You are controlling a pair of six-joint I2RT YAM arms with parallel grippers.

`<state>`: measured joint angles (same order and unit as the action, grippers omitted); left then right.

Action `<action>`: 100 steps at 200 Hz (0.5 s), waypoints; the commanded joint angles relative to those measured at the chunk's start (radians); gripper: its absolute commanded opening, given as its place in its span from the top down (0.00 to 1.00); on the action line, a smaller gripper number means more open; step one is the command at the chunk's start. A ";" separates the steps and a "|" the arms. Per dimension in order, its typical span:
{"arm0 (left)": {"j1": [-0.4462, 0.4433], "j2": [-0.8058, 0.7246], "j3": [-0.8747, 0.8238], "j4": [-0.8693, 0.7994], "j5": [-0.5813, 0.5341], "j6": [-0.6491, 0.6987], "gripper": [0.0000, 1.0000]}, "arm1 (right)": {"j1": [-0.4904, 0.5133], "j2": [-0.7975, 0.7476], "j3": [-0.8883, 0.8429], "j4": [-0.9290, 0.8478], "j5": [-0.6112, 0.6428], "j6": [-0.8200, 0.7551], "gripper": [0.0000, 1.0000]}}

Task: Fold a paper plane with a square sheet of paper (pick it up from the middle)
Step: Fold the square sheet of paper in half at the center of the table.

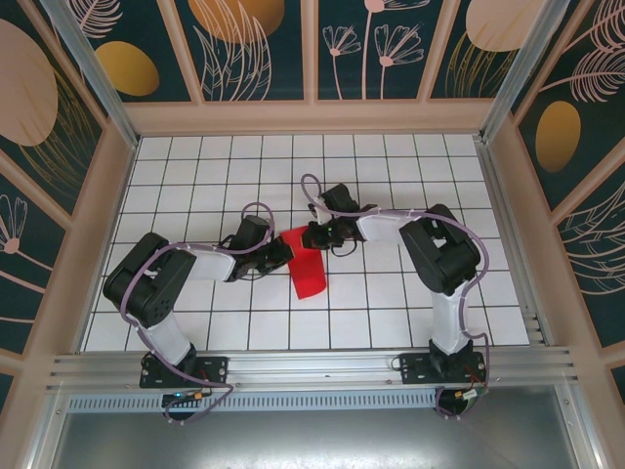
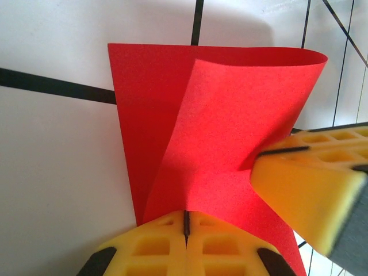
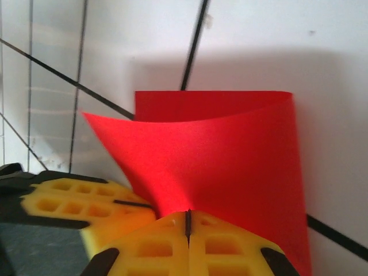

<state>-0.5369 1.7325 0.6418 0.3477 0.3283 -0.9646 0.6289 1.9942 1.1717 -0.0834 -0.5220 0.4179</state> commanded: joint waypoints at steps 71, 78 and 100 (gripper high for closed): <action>0.005 0.073 -0.081 -0.196 -0.141 0.045 1.00 | -0.118 -0.074 -0.105 0.157 0.093 0.130 0.99; 0.005 0.070 -0.080 -0.195 -0.140 0.046 1.00 | -0.103 -0.089 -0.108 0.170 0.081 0.124 0.98; 0.005 0.073 -0.074 -0.194 -0.139 0.050 1.00 | -0.045 -0.087 -0.080 0.161 0.062 0.101 0.98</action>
<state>-0.5373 1.7313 0.6270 0.3744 0.3264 -0.9504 0.5320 1.9469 1.0752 0.0315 -0.4709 0.5304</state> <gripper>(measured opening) 0.064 0.046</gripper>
